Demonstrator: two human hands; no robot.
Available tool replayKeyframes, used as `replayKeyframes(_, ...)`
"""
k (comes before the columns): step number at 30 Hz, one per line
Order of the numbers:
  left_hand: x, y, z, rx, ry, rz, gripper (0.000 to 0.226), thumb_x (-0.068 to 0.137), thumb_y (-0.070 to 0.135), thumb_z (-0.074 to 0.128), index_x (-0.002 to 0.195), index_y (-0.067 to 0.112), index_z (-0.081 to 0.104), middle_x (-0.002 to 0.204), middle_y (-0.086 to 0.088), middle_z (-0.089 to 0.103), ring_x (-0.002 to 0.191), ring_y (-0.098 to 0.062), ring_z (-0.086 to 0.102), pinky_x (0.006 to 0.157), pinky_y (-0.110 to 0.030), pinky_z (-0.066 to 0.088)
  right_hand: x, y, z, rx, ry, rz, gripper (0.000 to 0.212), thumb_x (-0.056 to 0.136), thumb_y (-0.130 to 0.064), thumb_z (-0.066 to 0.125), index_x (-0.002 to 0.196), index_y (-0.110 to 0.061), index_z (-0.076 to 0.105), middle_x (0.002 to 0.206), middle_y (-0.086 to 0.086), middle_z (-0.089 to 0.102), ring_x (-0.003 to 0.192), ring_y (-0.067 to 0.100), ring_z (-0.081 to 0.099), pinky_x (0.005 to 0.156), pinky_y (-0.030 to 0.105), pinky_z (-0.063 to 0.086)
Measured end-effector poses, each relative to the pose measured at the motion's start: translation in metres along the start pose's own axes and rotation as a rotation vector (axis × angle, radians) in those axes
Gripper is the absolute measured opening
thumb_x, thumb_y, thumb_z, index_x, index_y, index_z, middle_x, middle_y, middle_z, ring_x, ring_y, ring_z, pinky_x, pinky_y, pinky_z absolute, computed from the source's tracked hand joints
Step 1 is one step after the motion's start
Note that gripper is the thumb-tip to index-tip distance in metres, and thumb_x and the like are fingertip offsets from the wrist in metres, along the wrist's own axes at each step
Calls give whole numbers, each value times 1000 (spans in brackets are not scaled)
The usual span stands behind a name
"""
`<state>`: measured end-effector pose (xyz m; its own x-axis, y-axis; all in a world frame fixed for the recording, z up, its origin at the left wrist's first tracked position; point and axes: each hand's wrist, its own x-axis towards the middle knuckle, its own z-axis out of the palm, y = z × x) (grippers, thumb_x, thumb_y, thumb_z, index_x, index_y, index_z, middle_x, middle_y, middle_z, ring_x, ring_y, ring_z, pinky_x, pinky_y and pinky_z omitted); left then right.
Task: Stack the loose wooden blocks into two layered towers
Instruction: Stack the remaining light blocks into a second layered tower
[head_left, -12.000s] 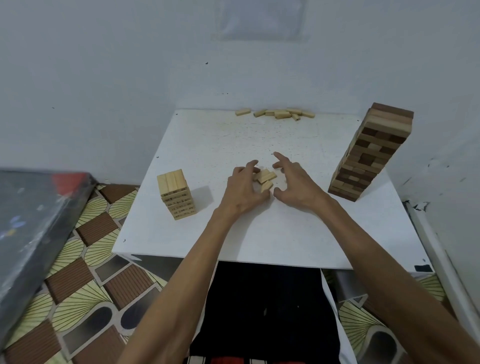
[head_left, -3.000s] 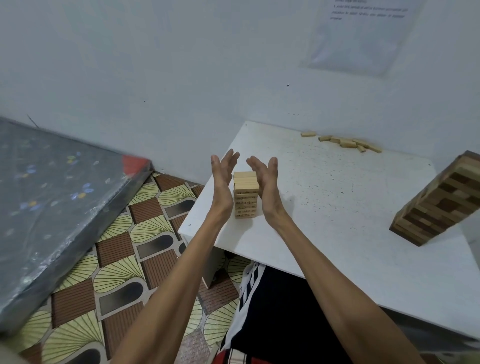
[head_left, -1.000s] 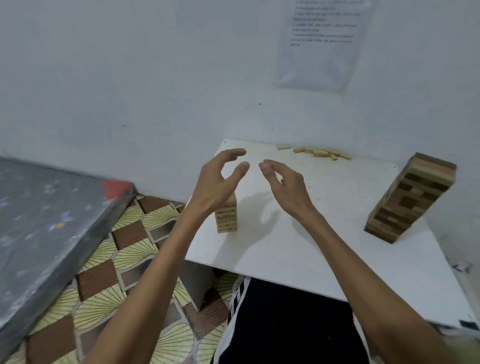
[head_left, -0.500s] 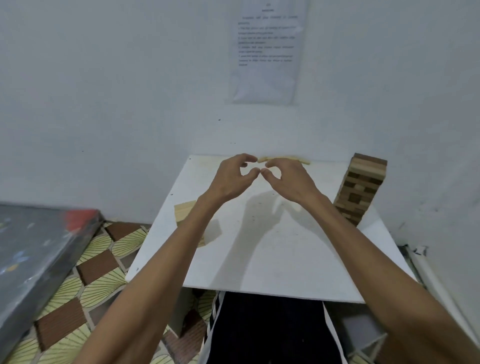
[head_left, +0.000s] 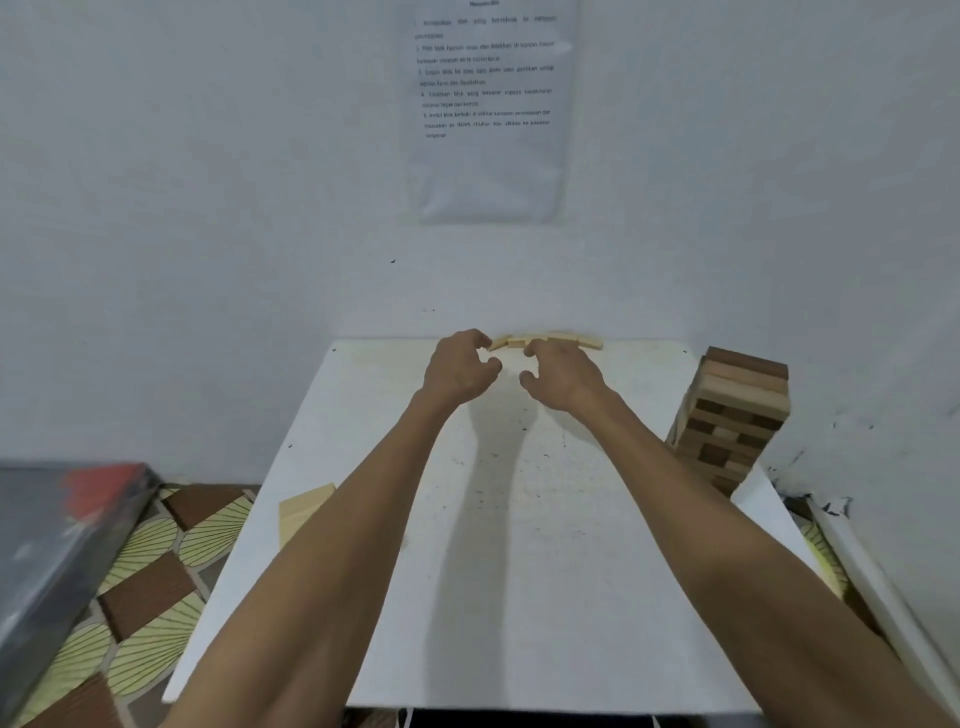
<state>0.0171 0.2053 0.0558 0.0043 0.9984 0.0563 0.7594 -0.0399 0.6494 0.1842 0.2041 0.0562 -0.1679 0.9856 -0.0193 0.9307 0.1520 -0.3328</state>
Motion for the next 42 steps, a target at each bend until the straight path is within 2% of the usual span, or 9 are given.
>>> replayKeyframes(6,65,-29,29,89,45,-114,51,94,31,66,140,13,53,139,-5,58,127,-25,54,92,-35,45,69,10,24,-114,-27,18,40,102,-20,54,140,-9,51,138,11,56,132,32,45,91,43,50)
replayKeyframes(9,90,-41,42,158,75,-159,51,93,39,66,135,12,52,132,-9,57,123,-30,54,93,-41,47,99,11,36,-145,-19,18,35,102,-15,53,136,-9,53,133,11,56,129,33,45,81,40,44)
replayKeyframes(14,117,-56,65,216,91,-177,50,91,43,67,128,13,55,127,-8,58,122,-31,54,96,-44,47,128,18,63,-249,29,-19,34,97,-4,52,130,-11,54,128,8,58,123,33,43,77,41,39)
replayKeyframes(18,124,-60,78,161,142,-154,46,90,41,69,127,14,58,126,-9,56,120,-30,51,93,-40,45,133,26,76,-252,135,2,43,91,3,55,131,-14,53,128,7,61,123,34,44,91,47,42)
replayKeyframes(23,121,-66,84,39,241,-98,42,86,30,74,122,15,58,117,-5,64,113,-28,54,88,-41,49,134,35,85,-180,264,-36,57,89,3,60,141,-17,48,118,6,70,119,33,48,96,51,42)
replayKeyframes(26,121,-65,87,-52,244,-84,42,85,24,76,120,15,54,112,-7,67,107,-30,59,87,-45,52,130,35,85,-127,263,-50,62,89,4,60,146,-15,43,113,6,70,117,33,48,95,50,43)
replayKeyframes(32,115,-53,94,-133,246,-52,39,87,17,75,114,13,47,106,-8,65,94,-28,61,81,-44,53,110,31,80,53,333,-64,62,92,4,58,150,-9,40,110,12,68,107,33,52,75,42,42)
replayKeyframes(38,80,-49,93,-189,225,-35,41,82,19,78,106,17,45,98,-6,63,90,-27,60,74,-42,52,72,31,68,128,307,-46,61,95,-3,59,151,-13,37,100,7,66,84,26,60,64,45,54)
replayKeyframes(42,32,-47,86,-277,241,-58,40,81,25,80,104,16,48,97,-3,61,87,-22,57,67,-32,46,30,28,61,148,236,-10,57,96,-6,59,148,-15,39,100,7,69,85,27,64,69,45,56)
